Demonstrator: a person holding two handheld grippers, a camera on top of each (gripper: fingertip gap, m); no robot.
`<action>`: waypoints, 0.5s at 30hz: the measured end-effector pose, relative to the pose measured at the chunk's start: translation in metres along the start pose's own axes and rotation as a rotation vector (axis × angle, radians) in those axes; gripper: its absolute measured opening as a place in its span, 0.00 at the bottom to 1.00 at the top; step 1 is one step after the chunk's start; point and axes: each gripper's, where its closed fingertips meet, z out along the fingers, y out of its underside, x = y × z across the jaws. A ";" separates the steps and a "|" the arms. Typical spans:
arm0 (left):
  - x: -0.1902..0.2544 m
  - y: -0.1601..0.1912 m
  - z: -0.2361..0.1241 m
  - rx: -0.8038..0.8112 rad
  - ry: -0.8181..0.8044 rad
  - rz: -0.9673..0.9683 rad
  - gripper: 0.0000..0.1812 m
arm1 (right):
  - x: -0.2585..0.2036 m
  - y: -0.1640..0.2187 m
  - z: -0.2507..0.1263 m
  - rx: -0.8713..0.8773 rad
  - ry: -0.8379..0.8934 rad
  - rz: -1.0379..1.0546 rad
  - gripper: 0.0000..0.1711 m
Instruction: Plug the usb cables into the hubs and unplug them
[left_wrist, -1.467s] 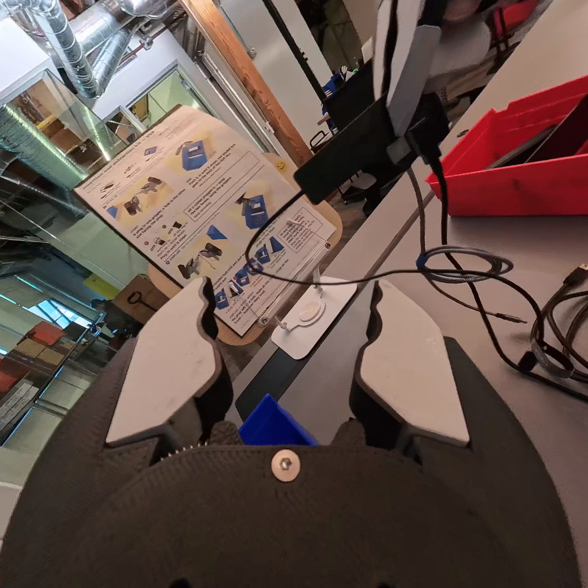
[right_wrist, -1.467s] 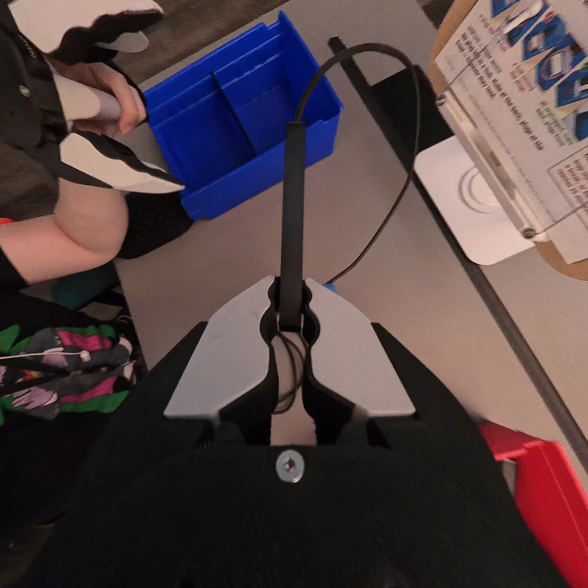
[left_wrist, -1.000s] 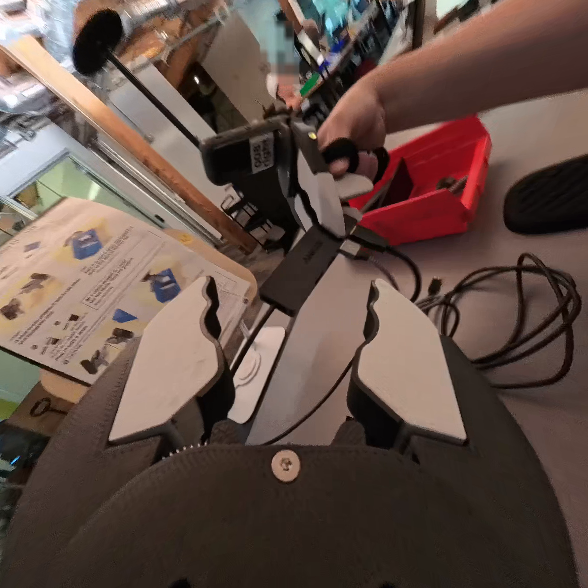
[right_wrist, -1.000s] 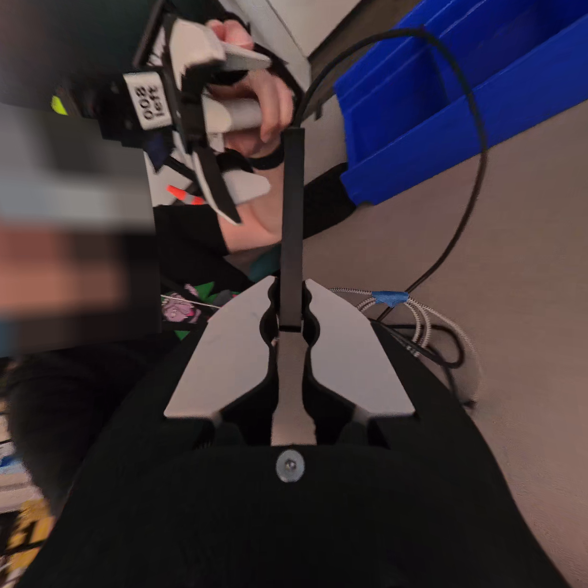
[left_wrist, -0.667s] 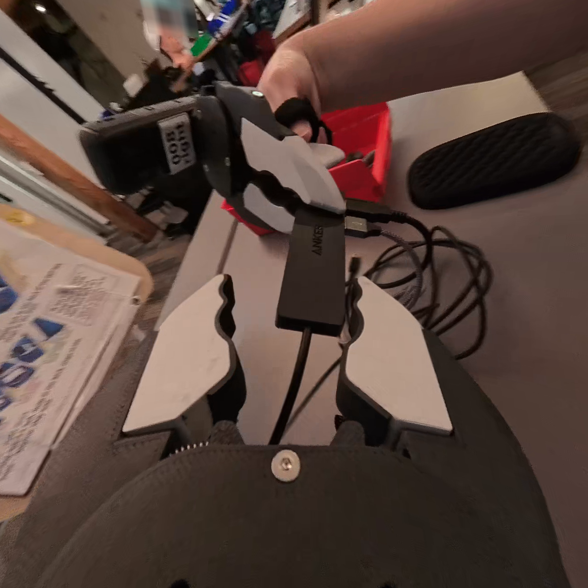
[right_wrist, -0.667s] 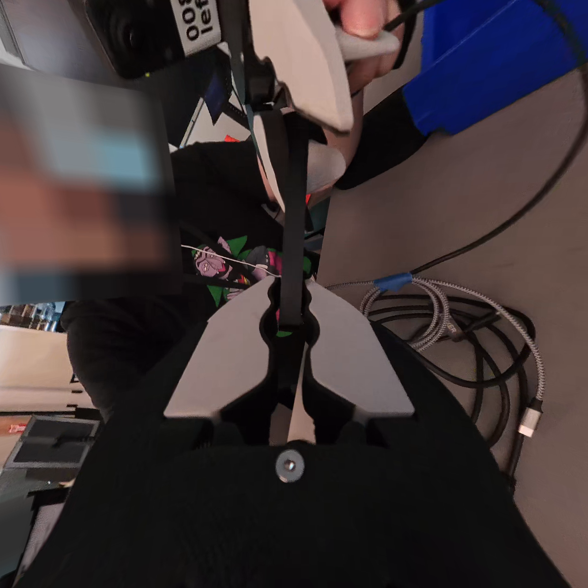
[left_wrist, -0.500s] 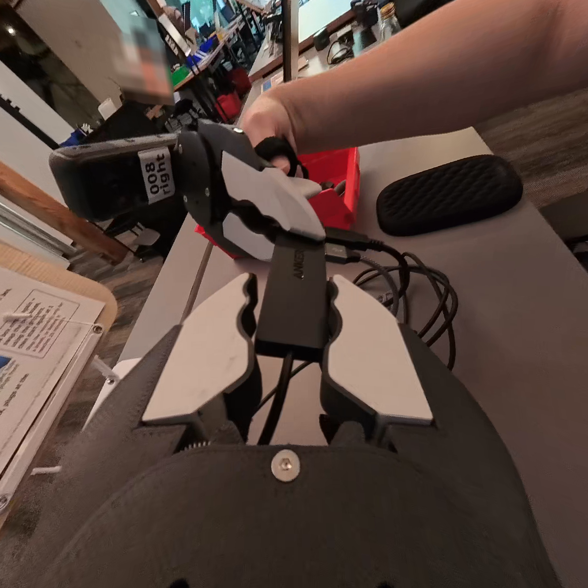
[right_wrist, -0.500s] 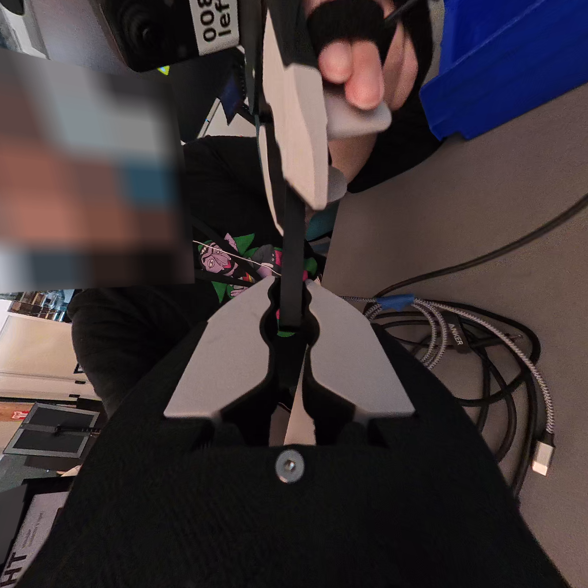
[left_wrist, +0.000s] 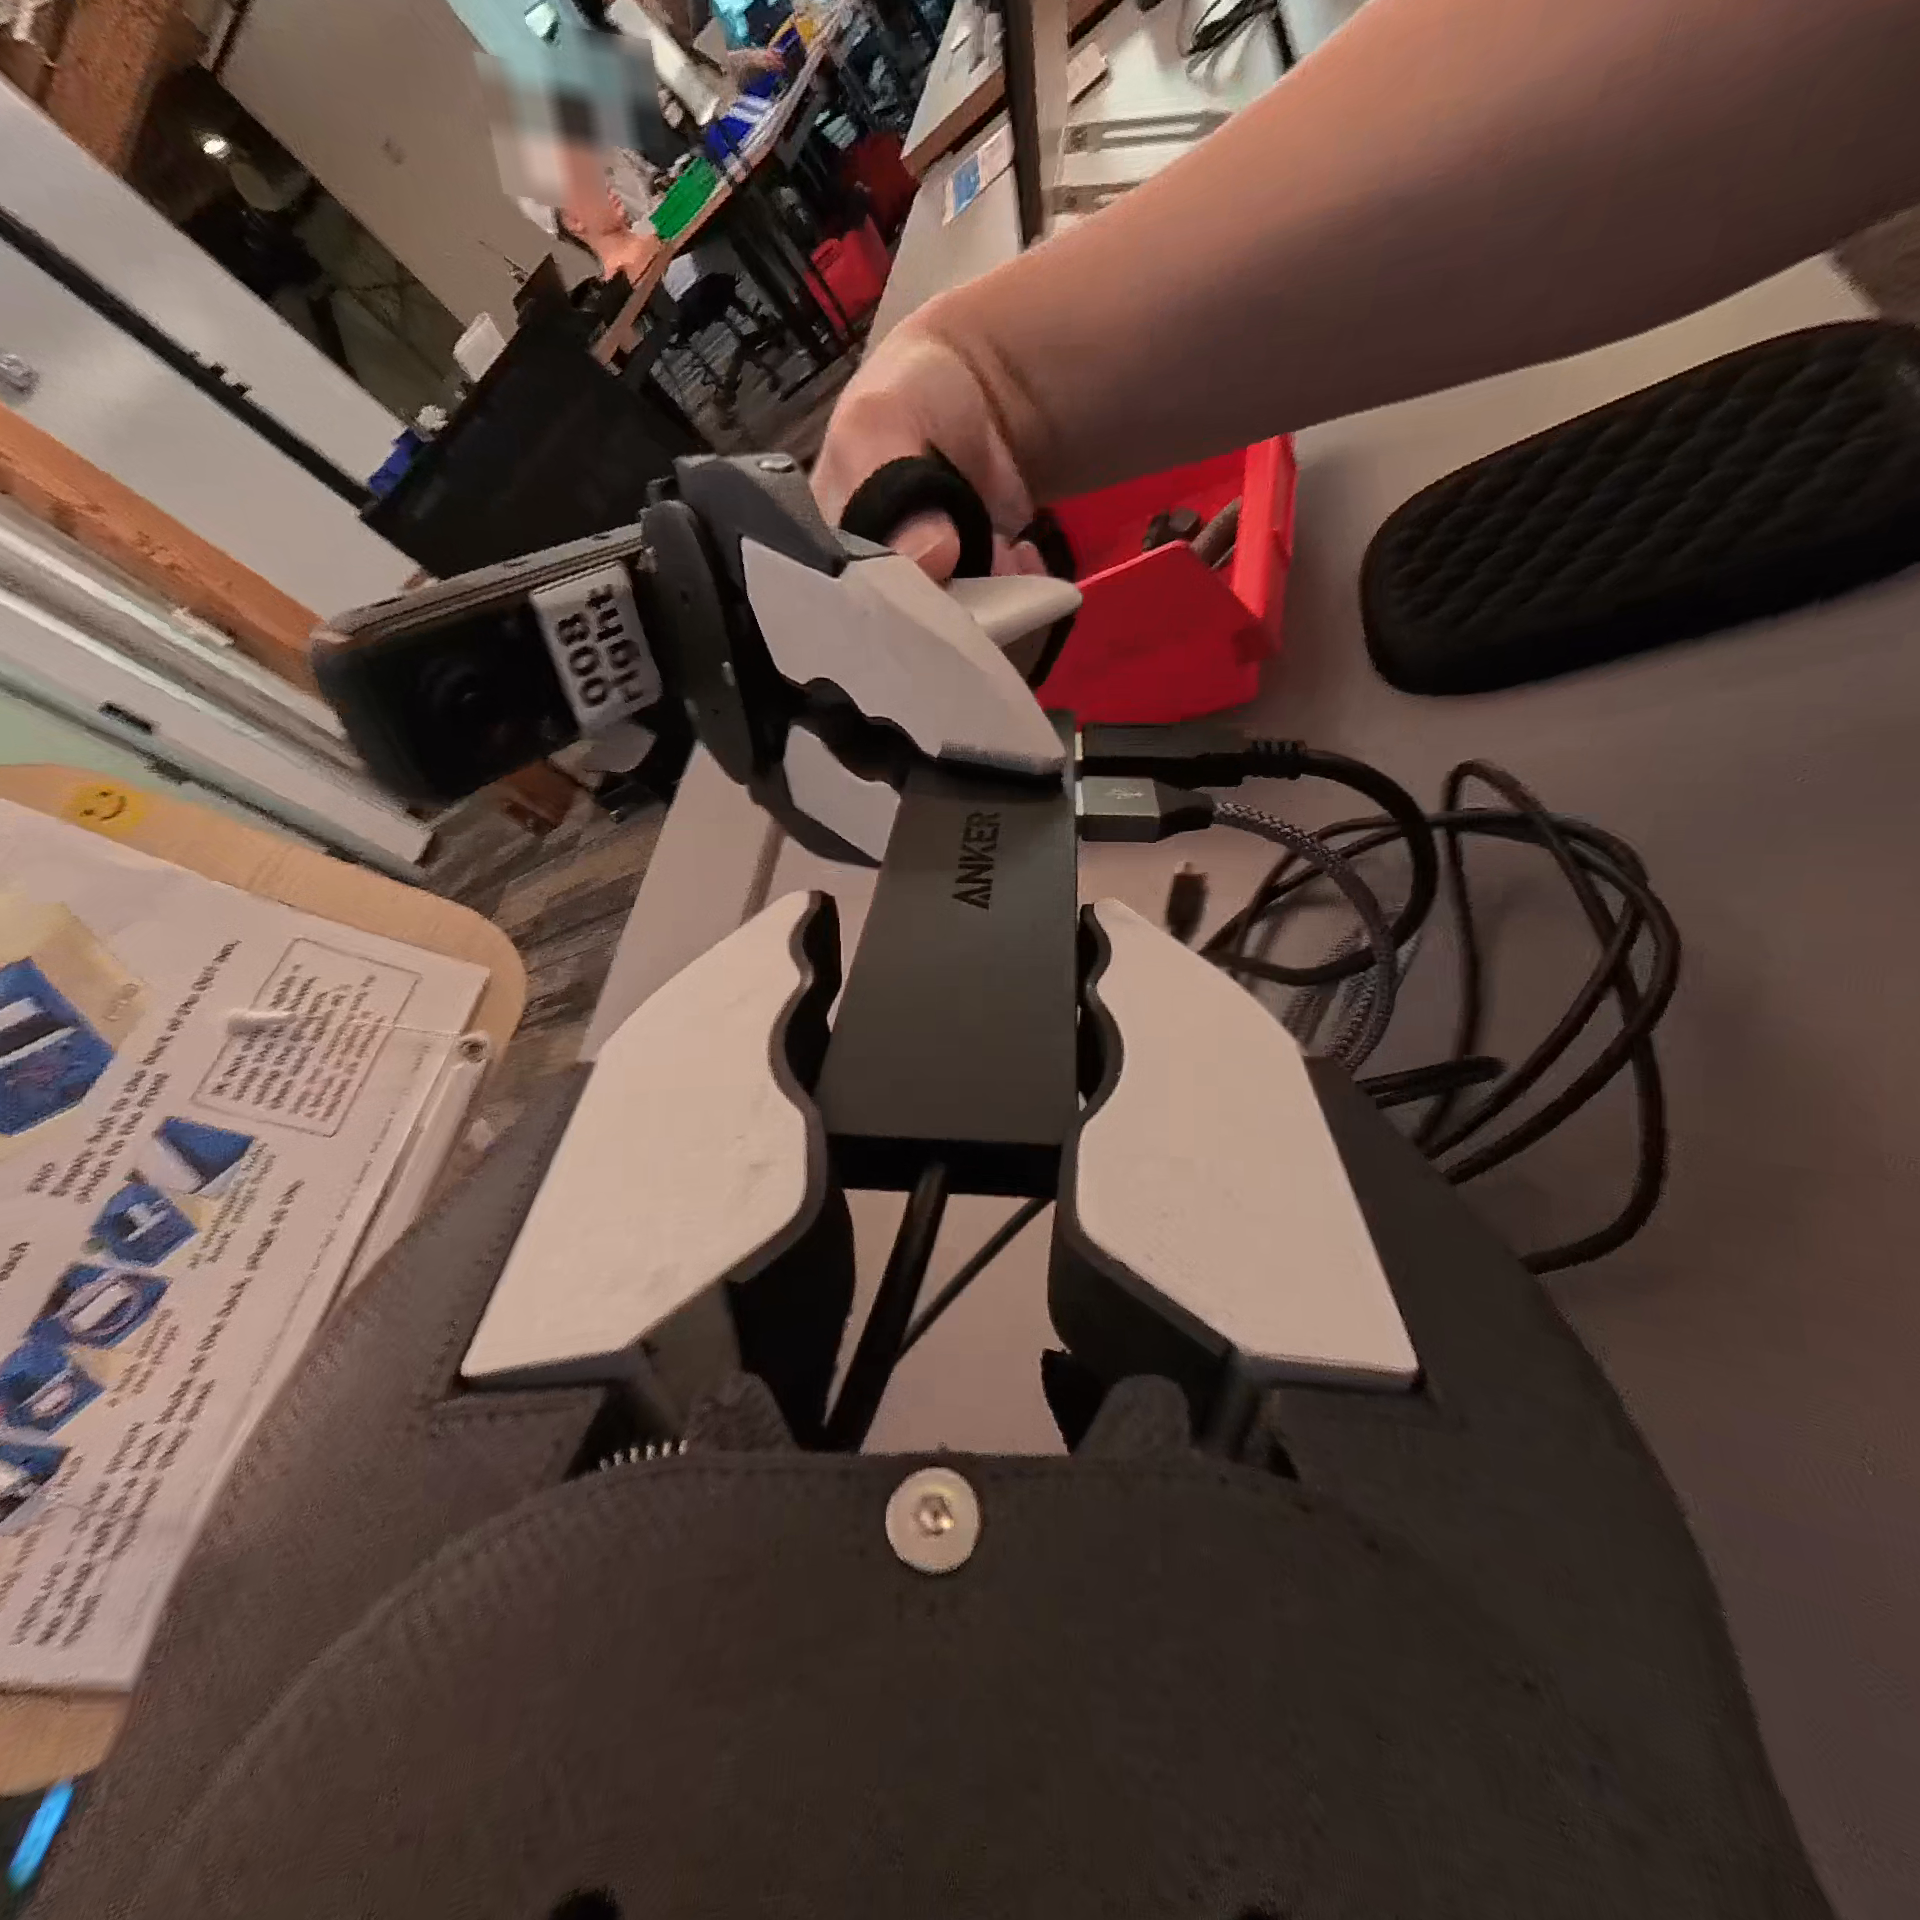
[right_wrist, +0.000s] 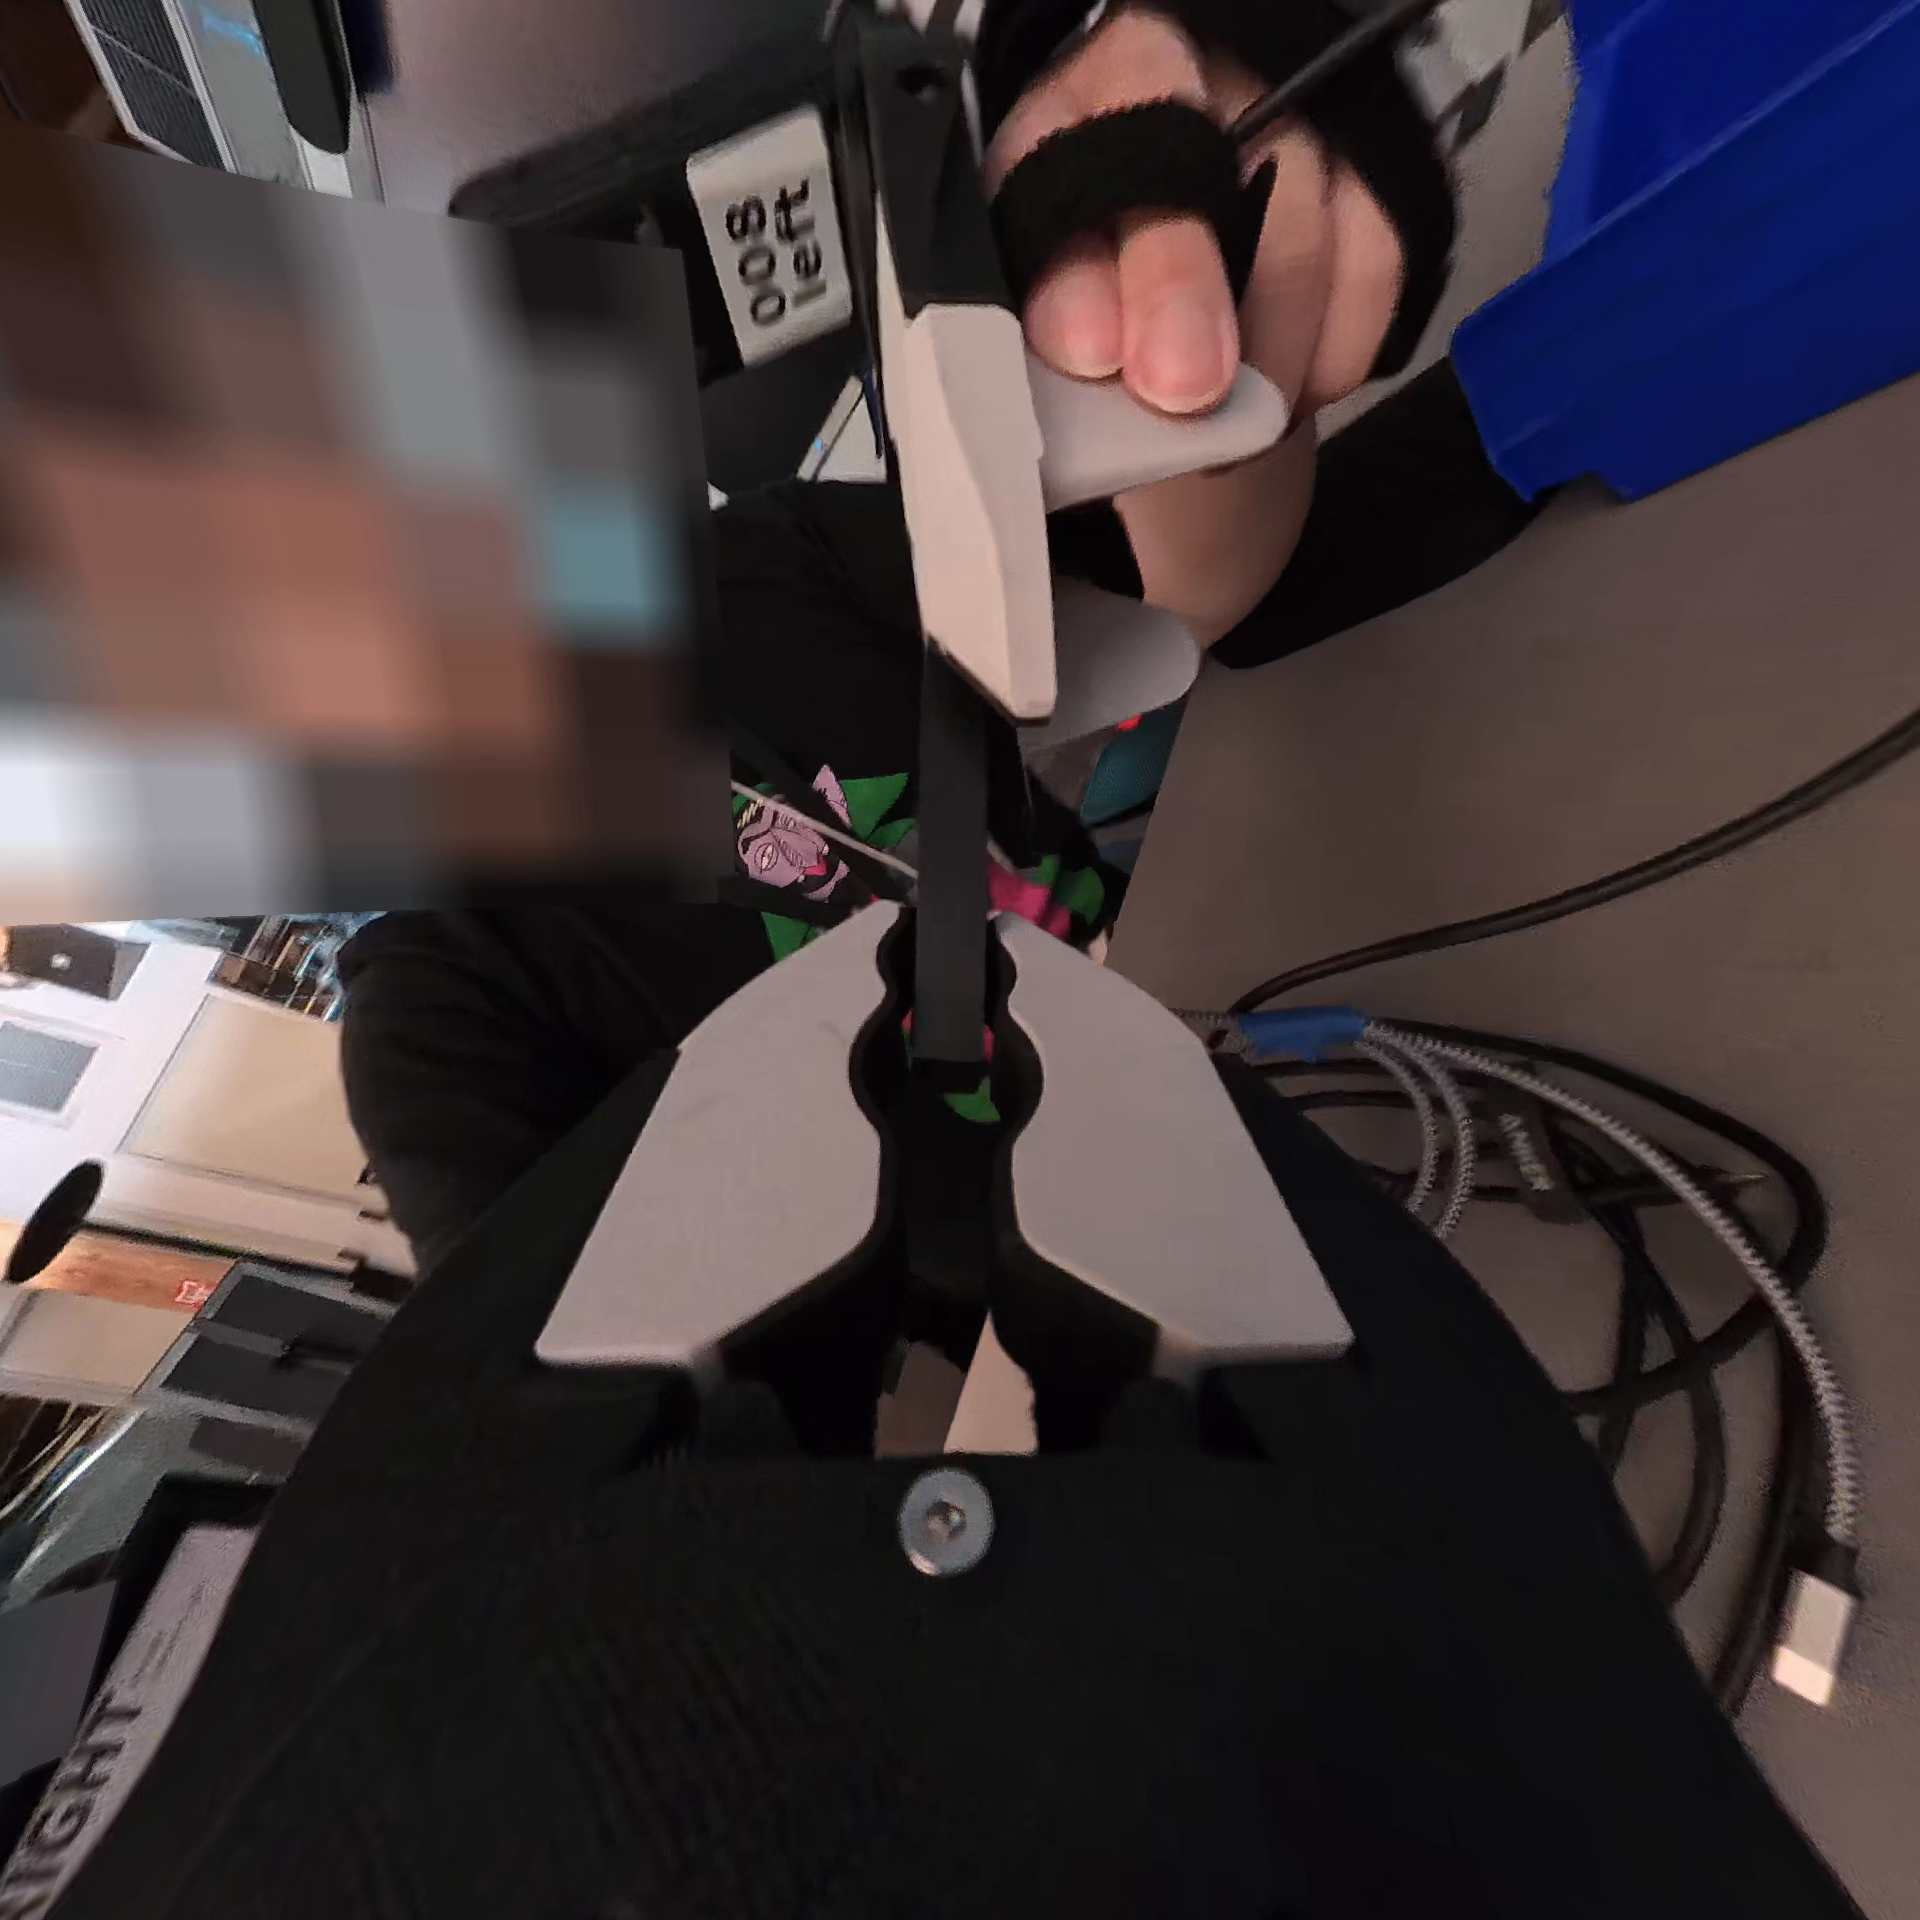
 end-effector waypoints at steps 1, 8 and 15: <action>-0.007 0.001 -0.001 -0.014 -0.039 0.002 0.24 | 0.002 -0.007 -0.004 0.045 0.008 -0.012 0.07; -0.056 0.013 -0.020 -0.037 -0.258 -0.112 0.24 | 0.010 -0.053 -0.050 0.372 0.230 -0.229 0.10; -0.095 0.019 -0.044 -0.009 -0.457 -0.246 0.24 | -0.010 -0.087 -0.116 0.722 1.240 -0.807 0.13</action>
